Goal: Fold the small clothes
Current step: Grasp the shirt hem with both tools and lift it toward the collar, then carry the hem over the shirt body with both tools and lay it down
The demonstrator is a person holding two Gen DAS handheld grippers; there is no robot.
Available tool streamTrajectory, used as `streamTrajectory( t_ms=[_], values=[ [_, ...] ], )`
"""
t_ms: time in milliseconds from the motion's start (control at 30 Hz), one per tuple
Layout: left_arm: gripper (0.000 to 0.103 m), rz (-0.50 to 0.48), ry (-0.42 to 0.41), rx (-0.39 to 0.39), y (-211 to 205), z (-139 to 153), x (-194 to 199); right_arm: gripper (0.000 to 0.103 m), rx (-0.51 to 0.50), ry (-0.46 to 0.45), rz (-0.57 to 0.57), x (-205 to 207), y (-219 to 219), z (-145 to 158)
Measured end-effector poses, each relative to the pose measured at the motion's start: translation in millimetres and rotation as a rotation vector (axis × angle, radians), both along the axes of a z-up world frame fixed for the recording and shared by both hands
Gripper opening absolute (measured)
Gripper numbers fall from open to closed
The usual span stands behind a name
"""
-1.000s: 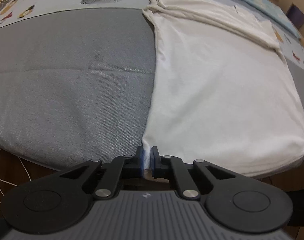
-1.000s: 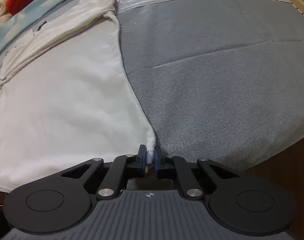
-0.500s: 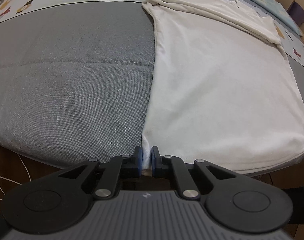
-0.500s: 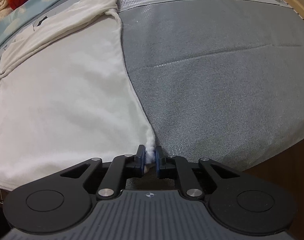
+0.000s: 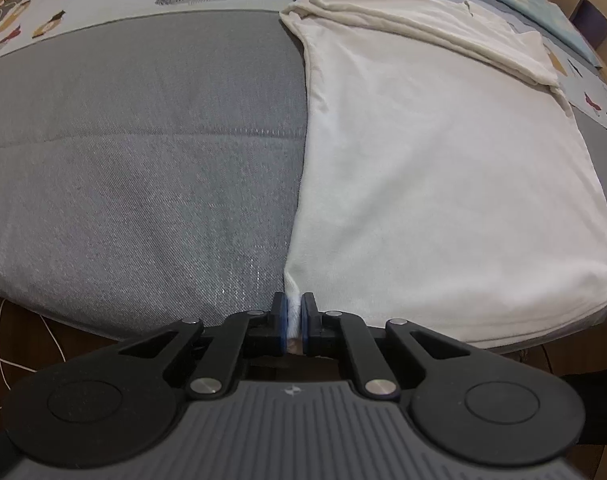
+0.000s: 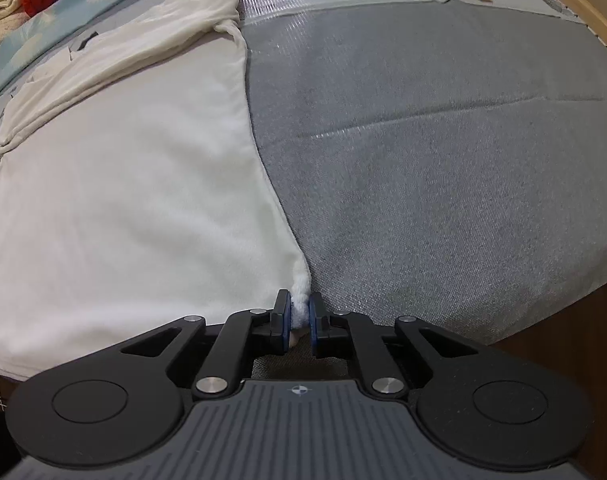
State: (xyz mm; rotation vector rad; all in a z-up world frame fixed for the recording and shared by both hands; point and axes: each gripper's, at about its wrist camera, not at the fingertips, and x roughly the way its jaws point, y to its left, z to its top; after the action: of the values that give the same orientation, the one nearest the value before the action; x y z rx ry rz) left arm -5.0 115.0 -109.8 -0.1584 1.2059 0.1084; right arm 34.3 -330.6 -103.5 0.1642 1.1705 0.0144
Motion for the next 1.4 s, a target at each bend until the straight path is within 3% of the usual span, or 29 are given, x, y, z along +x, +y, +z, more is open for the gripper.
streamTrajectory(
  t_ms=[133, 233, 400, 567, 700, 767, 867, 1067, 1200, 1267, 1333, 1400],
  values=[
    [0.006, -0.044, -0.061, 0.019, -3.2, 27.1, -3.9, 0.007, 0.036, -0.087, -0.012, -6.2, -1.1, 20.1],
    [0.005, -0.088, -0.162, -0.037, -0.8, 69.4, -16.6, 0.007, 0.069, -0.170, 0.017, -12.8, -3.2, 49.5],
    [0.005, -0.096, -0.305, -0.038, 12.3, 128.8, -54.0, 0.006, 0.142, -0.288, 0.025, -34.4, -16.4, 107.7],
    [0.005, -0.097, -0.402, -0.125, 38.9, 182.4, -112.3, 0.006, 0.181, -0.434, 0.086, -90.9, -38.5, 171.0],
    [0.005, -0.140, -0.449, -0.151, 44.1, 211.7, -137.2, 0.006, 0.246, -0.490, 0.076, -128.0, -64.9, 201.0],
    [0.005, -0.150, -0.453, -0.153, 44.5, 213.2, -126.4, 0.006, 0.273, -0.502, 0.058, -134.1, -71.0, 203.1],
    [0.005, -0.141, -0.408, -0.132, 46.3, 190.0, -76.2, 0.006, 0.269, -0.481, 0.043, -110.5, -68.6, 188.6],
    [0.005, -0.191, -0.323, 0.033, 38.6, 124.3, 59.9, 0.006, 0.087, -0.395, 0.063, 3.8, -34.2, 132.1],
    [0.007, -0.107, -0.323, 0.068, 54.2, 88.1, 116.1, 0.007, 0.006, -0.324, 0.079, 81.6, -12.1, 100.3],
    [0.007, -0.036, -0.330, 0.015, 70.6, 74.6, 120.2, 0.007, -0.067, -0.341, 0.041, 102.5, -4.8, 89.9],
    [0.007, 0.036, -0.247, -0.064, 86.0, 61.9, 128.1, 0.008, -0.095, -0.377, -0.009, 105.7, -4.5, 78.1],
    [0.016, 0.051, -0.226, -0.127, 95.2, 57.7, 132.8, 0.008, -0.059, -0.278, -0.019, 111.1, -7.5, 64.2]
  ],
)
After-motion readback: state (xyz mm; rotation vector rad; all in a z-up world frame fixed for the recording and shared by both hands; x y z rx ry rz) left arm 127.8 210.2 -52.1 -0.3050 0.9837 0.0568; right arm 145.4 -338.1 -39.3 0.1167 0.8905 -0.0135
